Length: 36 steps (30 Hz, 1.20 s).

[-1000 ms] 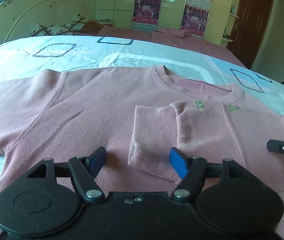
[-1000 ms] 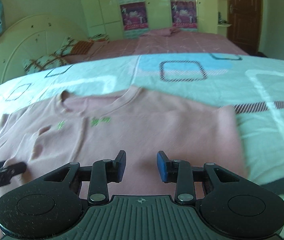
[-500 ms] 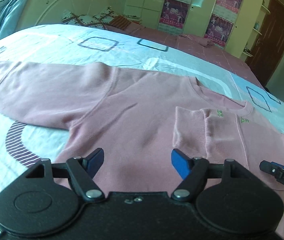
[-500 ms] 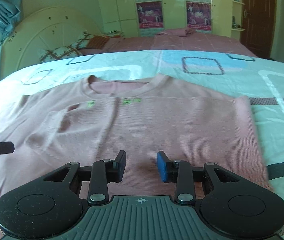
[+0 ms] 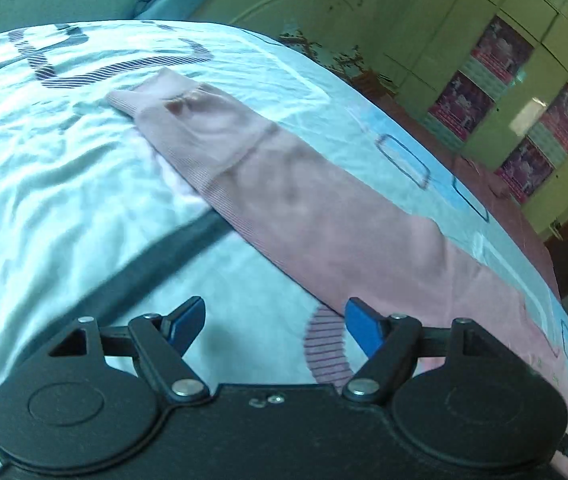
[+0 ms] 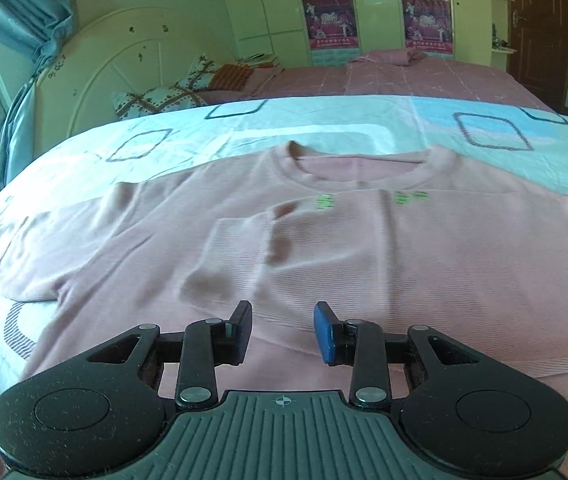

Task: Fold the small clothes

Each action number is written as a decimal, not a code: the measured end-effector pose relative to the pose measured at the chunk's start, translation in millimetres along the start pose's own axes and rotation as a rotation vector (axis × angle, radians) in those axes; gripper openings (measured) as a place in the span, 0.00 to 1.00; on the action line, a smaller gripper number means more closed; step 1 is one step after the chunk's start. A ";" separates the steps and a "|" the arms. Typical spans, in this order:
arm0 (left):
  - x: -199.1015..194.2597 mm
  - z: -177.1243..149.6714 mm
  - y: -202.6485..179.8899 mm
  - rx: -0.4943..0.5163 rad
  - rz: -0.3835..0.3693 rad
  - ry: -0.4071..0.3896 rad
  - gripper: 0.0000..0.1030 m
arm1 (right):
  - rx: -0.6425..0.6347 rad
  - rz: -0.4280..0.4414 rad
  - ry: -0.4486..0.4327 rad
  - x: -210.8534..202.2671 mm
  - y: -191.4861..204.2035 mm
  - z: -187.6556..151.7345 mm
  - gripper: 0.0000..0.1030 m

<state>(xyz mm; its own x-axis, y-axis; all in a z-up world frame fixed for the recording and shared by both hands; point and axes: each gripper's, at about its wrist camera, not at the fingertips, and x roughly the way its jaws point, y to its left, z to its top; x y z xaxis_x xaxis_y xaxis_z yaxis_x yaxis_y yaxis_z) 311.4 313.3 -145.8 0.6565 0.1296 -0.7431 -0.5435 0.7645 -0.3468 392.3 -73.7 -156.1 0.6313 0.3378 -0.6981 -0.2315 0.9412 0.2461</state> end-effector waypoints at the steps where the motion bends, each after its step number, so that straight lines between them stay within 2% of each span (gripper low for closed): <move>1: 4.8 10.9 12.1 -0.020 -0.001 -0.005 0.72 | -0.006 -0.001 -0.001 2.9 11.0 0.6 0.33; 7: 38.5 61.4 63.9 -0.131 -0.063 -0.012 0.68 | 0.001 -0.020 0.001 23.2 56.2 4.1 0.33; 13: 74.3 96.6 78.9 -0.194 -0.150 -0.044 0.68 | 0.025 -0.082 -0.002 38.9 69.6 12.8 0.33; 15: 83.0 103.2 81.7 -0.221 -0.168 -0.060 0.59 | 0.028 -0.104 -0.006 41.7 71.0 15.2 0.33; 17: 92.3 108.2 86.4 -0.237 -0.175 -0.074 0.39 | 0.037 -0.127 -0.012 44.2 71.1 16.7 0.33; 18: 95.9 109.5 89.0 -0.243 -0.175 -0.078 0.34 | 0.042 -0.138 -0.014 45.6 70.5 17.4 0.33; 20: 100.5 111.5 94.1 -0.258 -0.173 -0.083 0.15 | 0.046 -0.164 -0.005 51.0 69.8 17.2 0.33; 23: 101.1 111.9 96.7 -0.267 -0.180 -0.092 0.08 | 0.061 -0.176 0.042 63.5 64.9 12.4 0.33; 26: 85.9 113.4 82.9 -0.203 -0.203 -0.130 0.06 | 0.039 -0.181 0.046 66.0 65.7 11.6 0.33; 29: 65.4 116.4 55.0 -0.107 -0.256 -0.168 0.06 | 0.079 -0.142 0.017 57.9 63.0 12.9 0.33; 31: 47.4 115.1 24.2 -0.011 -0.305 -0.196 0.06 | 0.087 -0.118 0.012 56.1 61.7 11.7 0.33; 32: 39.6 112.7 7.9 0.031 -0.332 -0.202 0.06 | 0.076 -0.112 0.035 60.4 62.2 10.0 0.33; 34: 25.9 104.1 -27.0 0.114 -0.392 -0.194 0.06 | 0.041 -0.108 0.034 63.1 63.4 8.8 0.33; 36: 15.8 91.0 -62.3 0.189 -0.448 -0.176 0.06 | 0.072 -0.075 0.021 57.6 58.5 11.5 0.33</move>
<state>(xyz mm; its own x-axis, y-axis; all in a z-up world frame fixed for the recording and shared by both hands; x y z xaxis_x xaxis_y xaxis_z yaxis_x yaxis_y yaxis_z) 403.2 325.2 -83.9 0.8899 -0.1451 -0.4325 -0.0952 0.8681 -0.4872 423.6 0.9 -174.2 0.6288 0.2667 -0.7304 -0.1298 0.9621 0.2396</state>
